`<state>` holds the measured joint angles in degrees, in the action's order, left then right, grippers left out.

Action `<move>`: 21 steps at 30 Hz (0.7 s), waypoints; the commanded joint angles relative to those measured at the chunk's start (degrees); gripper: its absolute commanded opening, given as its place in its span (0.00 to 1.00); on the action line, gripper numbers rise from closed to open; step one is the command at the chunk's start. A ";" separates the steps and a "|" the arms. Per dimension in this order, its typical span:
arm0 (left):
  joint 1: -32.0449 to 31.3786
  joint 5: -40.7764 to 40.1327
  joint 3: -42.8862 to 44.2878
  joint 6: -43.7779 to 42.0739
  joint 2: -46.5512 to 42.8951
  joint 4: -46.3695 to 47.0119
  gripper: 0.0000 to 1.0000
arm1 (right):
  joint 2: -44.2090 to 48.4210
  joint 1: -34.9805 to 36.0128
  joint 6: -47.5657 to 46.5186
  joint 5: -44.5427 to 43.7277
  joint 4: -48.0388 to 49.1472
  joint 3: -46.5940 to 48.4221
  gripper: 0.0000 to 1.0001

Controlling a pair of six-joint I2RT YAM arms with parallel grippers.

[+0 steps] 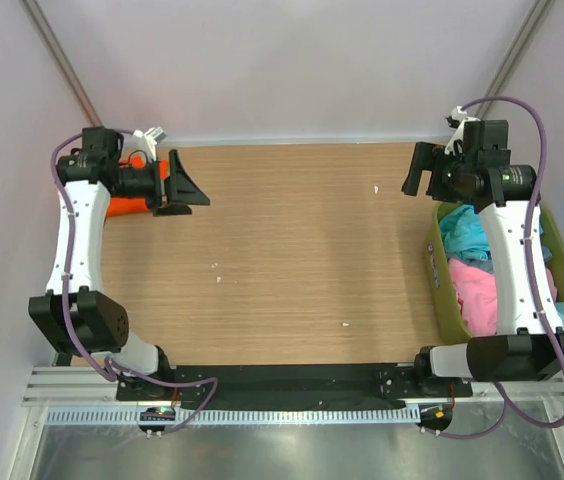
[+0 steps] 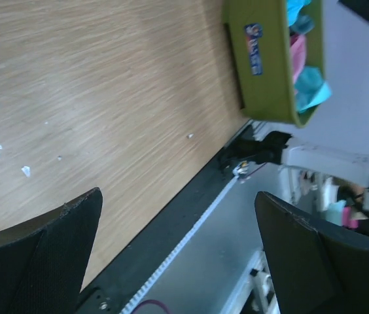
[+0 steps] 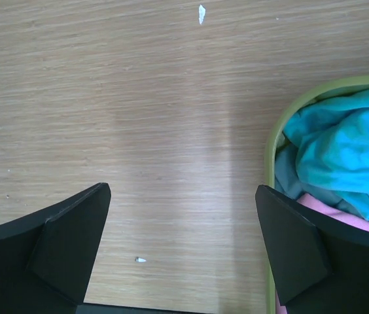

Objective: Fold and stack the t-shirts
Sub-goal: Grab the tshirt from the pile

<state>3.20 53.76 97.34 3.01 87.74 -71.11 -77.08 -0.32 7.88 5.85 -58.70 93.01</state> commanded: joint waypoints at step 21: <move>-5.40 -24.40 -1.53 -3.63 -14.01 12.93 0.81 | 4.30 -0.12 -9.46 -26.58 5.44 -5.80 0.95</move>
<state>-2.15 30.44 101.08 -2.00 70.43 -61.73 -73.69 -0.23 0.34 -15.22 -53.17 90.13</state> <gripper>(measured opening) 0.811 0.955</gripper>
